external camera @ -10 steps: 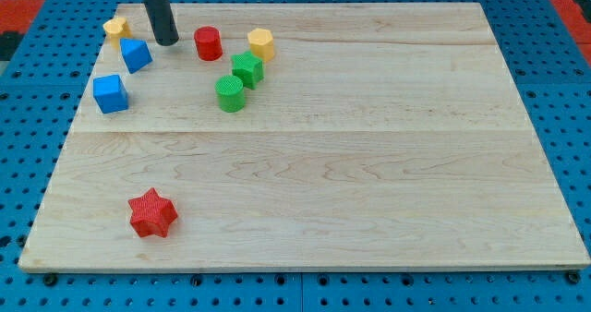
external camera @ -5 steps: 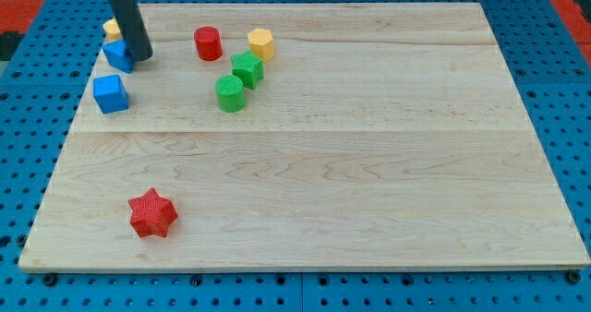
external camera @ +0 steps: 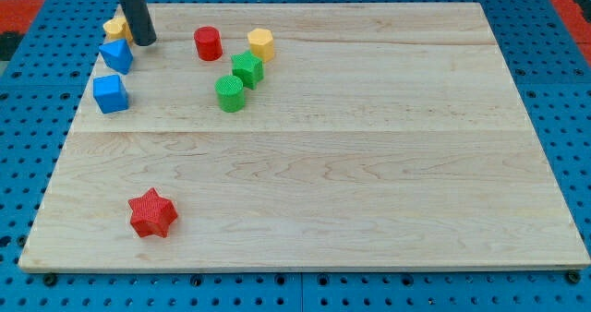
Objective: Place the heart triangle and blue cube vertically at the left side of the board
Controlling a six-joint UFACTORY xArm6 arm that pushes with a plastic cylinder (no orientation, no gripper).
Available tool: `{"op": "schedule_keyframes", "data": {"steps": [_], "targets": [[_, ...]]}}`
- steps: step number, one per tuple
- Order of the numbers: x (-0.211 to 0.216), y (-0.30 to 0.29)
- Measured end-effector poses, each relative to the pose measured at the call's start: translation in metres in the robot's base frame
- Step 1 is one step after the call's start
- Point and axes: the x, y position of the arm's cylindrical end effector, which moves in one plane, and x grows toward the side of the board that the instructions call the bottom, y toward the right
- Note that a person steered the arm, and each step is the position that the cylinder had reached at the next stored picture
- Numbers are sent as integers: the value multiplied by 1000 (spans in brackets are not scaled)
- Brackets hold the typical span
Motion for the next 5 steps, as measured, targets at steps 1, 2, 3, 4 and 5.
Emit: {"op": "schedule_keyframes", "data": {"steps": [1, 2, 3, 4, 5], "targets": [[23, -1], [33, -1], [39, -1], [46, -21], [47, -20]]}}
